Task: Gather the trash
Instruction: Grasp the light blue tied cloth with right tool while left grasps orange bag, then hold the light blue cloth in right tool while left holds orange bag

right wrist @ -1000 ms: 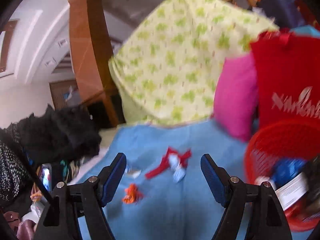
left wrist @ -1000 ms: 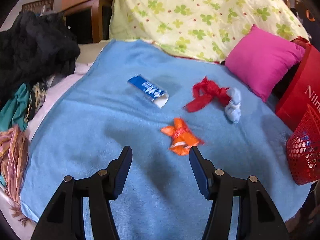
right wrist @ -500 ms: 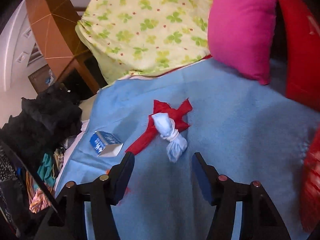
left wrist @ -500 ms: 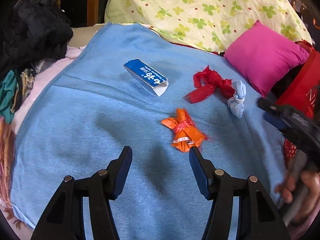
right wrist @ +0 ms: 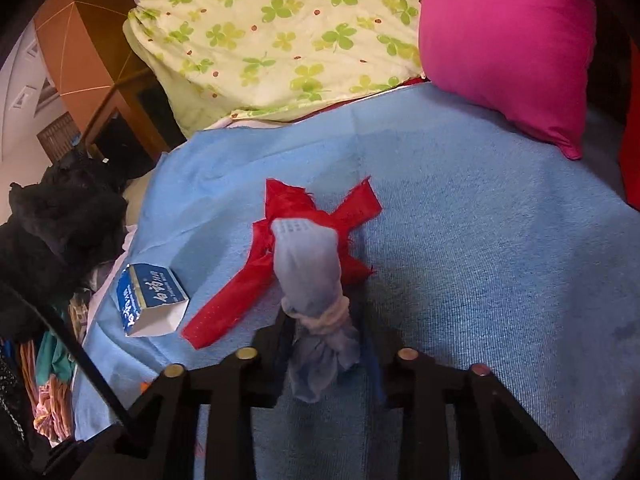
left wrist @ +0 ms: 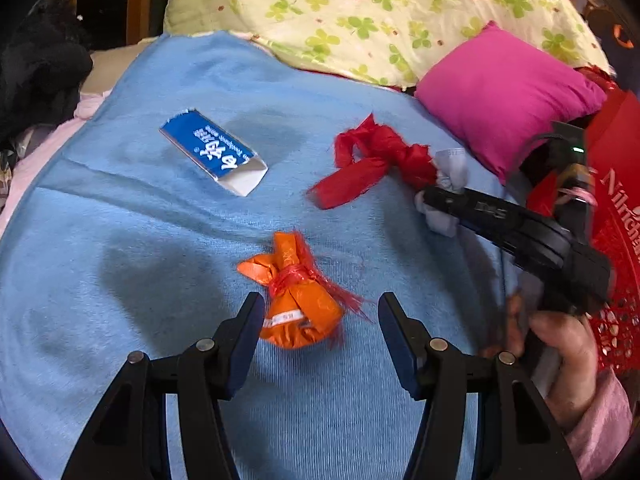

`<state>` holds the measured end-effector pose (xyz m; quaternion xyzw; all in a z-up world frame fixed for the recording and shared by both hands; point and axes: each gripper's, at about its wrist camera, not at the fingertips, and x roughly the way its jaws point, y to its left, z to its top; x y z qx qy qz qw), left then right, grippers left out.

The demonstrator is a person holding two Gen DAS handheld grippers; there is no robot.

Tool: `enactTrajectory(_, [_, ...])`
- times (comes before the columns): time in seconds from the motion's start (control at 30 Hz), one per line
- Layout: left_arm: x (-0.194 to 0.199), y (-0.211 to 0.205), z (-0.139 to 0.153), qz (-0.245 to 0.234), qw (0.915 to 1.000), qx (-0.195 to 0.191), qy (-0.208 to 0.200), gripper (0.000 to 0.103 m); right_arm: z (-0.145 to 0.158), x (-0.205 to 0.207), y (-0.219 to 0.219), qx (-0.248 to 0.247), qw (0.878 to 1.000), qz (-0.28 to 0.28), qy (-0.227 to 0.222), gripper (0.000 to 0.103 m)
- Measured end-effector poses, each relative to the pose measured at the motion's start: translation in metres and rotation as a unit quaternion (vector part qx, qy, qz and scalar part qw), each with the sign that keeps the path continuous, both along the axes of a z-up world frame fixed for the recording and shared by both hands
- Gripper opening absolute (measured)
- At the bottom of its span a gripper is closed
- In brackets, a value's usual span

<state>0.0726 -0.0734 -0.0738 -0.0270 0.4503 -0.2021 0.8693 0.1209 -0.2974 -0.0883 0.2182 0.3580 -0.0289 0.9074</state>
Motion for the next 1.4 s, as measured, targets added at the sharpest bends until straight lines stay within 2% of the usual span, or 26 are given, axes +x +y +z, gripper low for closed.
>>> enactTrajectory(0.03, [0.004, 0.0, -0.004, 0.007, 0.9999, -0.003, 0.009, 0.06, 0.002, -0.002, -0.001, 0.004, 1.0, 0.001, -0.002, 0.028])
enactTrajectory(0.1, [0.01, 0.002, -0.009, 0.013, 0.9996, -0.009, 0.023, 0.05, 0.008, -0.009, -0.001, 0.01, 1.0, 0.007, -0.011, 0.028])
enactTrajectory(0.2, [0.012, 0.002, -0.018, 0.013, 0.999, -0.016, 0.041, 0.044, 0.024, -0.022, 0.006, 0.001, 0.999, 0.022, -0.026, 0.028])
enactTrajectory(0.5, [-0.002, 0.001, -0.008, 0.001, 0.9999, -0.012, 0.009, 0.041, 0.062, -0.077, 0.026, 0.004, 0.997, 0.055, -0.051, 0.028])
enactTrajectory(0.73, [-0.03, 0.004, 0.027, 0.004, 0.9984, -0.001, -0.057, 0.041, 0.097, -0.133, 0.044, -0.021, 0.992, 0.067, -0.101, 0.028])
enactTrajectory(0.87, [-0.052, -0.004, 0.049, 0.003, 0.9925, 0.036, -0.117, 0.041, 0.107, -0.166, 0.045, -0.025, 0.991, 0.064, -0.119, 0.028])
enactTrajectory(0.97, [-0.067, -0.008, 0.057, -0.004, 0.9884, 0.049, -0.144, 0.041, 0.111, -0.187, 0.043, -0.034, 0.99, 0.057, -0.126, 0.027])
enactTrajectory(1.17, [-0.09, -0.021, 0.069, -0.012, 0.9808, 0.077, -0.179, 0.041, 0.11, -0.216, 0.037, -0.046, 0.99, 0.039, -0.124, 0.027])
enactTrajectory(1.4, [-0.102, -0.035, 0.071, -0.018, 0.9747, 0.094, -0.202, 0.041, 0.111, -0.224, 0.031, -0.07, 0.989, 0.037, -0.125, 0.027])
